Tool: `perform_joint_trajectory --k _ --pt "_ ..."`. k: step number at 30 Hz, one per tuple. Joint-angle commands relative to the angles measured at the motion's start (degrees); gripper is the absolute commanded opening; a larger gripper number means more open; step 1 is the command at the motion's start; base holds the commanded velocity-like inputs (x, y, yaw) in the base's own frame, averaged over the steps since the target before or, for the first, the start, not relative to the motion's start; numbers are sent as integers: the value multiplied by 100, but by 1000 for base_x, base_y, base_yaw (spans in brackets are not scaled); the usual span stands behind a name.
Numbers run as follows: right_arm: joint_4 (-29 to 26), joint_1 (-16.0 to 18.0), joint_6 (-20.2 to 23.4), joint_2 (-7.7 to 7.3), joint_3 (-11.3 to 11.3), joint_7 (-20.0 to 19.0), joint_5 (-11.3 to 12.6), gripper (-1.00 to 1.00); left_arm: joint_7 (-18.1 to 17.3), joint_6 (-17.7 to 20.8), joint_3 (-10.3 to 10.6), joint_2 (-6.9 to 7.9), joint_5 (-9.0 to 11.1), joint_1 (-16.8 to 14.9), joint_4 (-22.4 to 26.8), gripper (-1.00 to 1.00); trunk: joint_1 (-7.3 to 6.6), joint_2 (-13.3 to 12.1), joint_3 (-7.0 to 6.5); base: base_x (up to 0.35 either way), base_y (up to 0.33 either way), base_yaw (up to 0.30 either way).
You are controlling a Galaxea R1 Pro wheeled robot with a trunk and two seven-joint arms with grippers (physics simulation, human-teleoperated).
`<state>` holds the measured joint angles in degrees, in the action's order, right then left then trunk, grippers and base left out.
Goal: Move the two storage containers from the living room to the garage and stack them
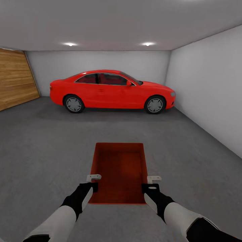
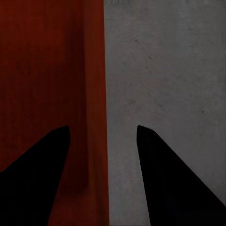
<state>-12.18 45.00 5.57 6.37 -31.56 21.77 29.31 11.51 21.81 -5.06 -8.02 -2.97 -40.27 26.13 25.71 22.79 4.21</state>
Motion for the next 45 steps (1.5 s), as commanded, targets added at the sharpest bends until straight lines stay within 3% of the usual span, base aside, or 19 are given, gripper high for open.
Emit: perform_joint_trajectory --k 1,45 --pt "-180 9 40 -4 124 11 -31 -100 36 60 -52 47 -187 1 7 -100 7 13 13 321 0 0" --pt "-179 9 40 -4 124 11 -31 -100 36 60 -48 47 -186 1 7 -100 7 13 13 321 0 0"
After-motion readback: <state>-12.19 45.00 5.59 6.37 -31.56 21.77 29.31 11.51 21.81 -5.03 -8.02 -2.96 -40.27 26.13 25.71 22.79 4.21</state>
